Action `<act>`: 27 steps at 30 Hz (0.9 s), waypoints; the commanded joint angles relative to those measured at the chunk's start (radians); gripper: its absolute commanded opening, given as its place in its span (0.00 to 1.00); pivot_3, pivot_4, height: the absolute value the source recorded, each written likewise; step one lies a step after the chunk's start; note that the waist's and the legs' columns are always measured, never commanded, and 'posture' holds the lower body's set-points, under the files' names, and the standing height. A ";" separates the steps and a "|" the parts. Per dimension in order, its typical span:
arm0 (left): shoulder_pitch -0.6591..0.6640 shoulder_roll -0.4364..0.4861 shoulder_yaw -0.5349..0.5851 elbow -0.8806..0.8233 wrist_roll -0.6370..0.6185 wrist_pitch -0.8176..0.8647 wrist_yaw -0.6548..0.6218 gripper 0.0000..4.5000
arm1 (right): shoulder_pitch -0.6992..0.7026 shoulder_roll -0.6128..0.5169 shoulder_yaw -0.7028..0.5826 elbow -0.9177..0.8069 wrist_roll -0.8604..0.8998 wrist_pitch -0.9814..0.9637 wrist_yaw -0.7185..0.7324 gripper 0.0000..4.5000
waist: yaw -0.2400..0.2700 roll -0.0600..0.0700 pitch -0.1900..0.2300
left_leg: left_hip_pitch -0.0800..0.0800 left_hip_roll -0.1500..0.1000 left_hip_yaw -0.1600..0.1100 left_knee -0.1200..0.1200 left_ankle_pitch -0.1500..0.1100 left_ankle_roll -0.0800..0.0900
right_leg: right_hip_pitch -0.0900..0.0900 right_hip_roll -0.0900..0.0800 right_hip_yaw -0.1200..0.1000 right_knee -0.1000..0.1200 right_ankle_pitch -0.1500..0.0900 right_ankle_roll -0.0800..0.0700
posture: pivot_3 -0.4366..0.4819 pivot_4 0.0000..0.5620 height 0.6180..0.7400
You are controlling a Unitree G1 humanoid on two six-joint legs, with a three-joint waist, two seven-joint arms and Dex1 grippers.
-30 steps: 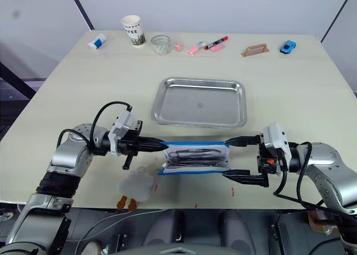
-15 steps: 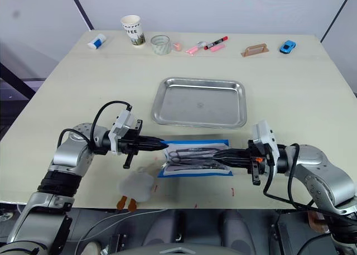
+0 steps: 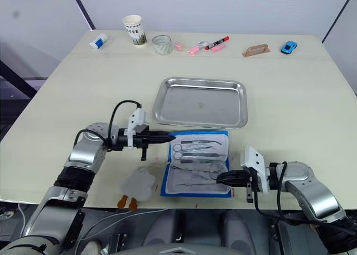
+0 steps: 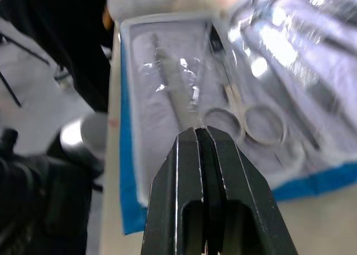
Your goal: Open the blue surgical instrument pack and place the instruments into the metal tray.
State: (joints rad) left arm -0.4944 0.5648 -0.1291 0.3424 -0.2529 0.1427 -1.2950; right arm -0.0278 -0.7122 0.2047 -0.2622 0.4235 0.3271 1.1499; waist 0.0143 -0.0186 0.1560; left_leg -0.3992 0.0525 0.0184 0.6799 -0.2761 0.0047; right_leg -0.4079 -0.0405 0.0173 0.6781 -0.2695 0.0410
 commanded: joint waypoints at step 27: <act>0.040 0.058 0.059 -0.037 -0.033 -0.009 -0.023 1.00 | 0.047 0.022 -0.040 -0.033 -0.004 -0.101 0.011 0.00 | -0.003 0.000 -0.001 | 0.002 0.000 -0.003 0.001 0.000 0.000 | 0.004 0.001 -0.001 0.000 0.000 0.000 | 0.48 0.27 0.98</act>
State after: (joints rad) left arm -0.4543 0.6083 -0.0938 0.3486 -0.2590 0.1368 -1.2912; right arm 0.0200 -0.6850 0.1976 -0.2592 0.3877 0.2422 1.1501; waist 0.0113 -0.0189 0.1551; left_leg -0.3971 0.0528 0.0156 0.6811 -0.2761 0.0047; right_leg -0.4040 -0.0395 0.0161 0.6778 -0.2697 0.0408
